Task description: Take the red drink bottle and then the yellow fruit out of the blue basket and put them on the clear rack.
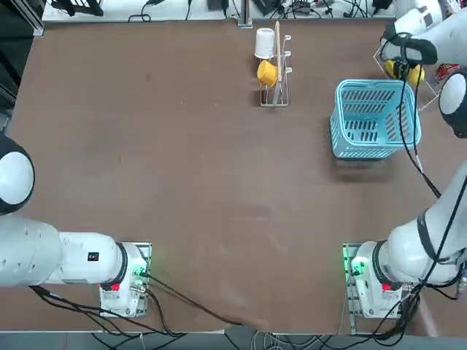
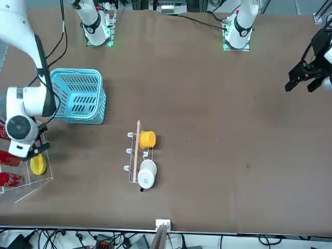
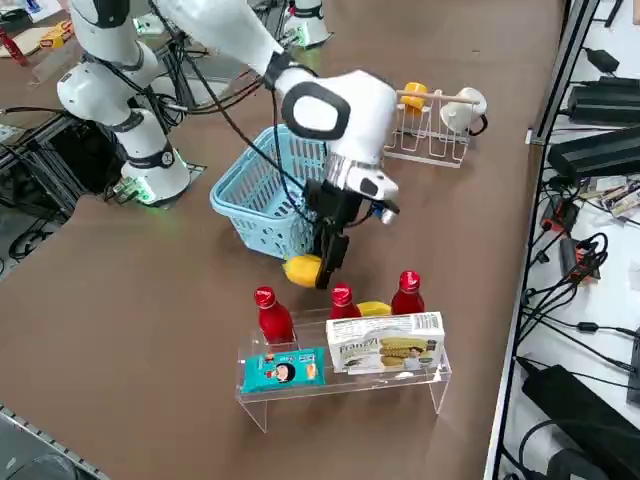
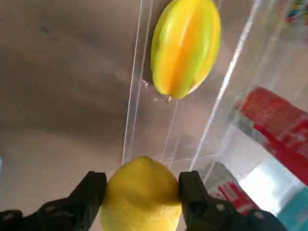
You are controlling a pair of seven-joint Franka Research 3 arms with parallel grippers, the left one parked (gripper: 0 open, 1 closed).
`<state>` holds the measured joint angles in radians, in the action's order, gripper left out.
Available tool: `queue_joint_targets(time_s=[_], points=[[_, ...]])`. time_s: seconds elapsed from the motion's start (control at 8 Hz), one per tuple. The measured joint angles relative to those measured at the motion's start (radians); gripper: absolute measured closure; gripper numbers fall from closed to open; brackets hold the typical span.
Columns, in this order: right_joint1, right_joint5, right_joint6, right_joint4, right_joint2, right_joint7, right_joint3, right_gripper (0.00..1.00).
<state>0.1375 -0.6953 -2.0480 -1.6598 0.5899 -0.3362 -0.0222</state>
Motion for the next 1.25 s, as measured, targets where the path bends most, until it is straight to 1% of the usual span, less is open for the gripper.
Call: queue_joint_targets(time_s=[0.25,0.5,0.88,1.25], points=[[0.024,-0.044,-0.017,0.001,0.045,-0.010,0.000,0.13],[0.029,-0.103,-0.031,0.001,0.075,-0.011,0.000,0.13],[0.033,-0.129,-0.067,0.003,0.103,-0.011,0.000,0.13],[0.038,-0.159,-0.073,0.006,0.116,-0.011,0.000,0.13]])
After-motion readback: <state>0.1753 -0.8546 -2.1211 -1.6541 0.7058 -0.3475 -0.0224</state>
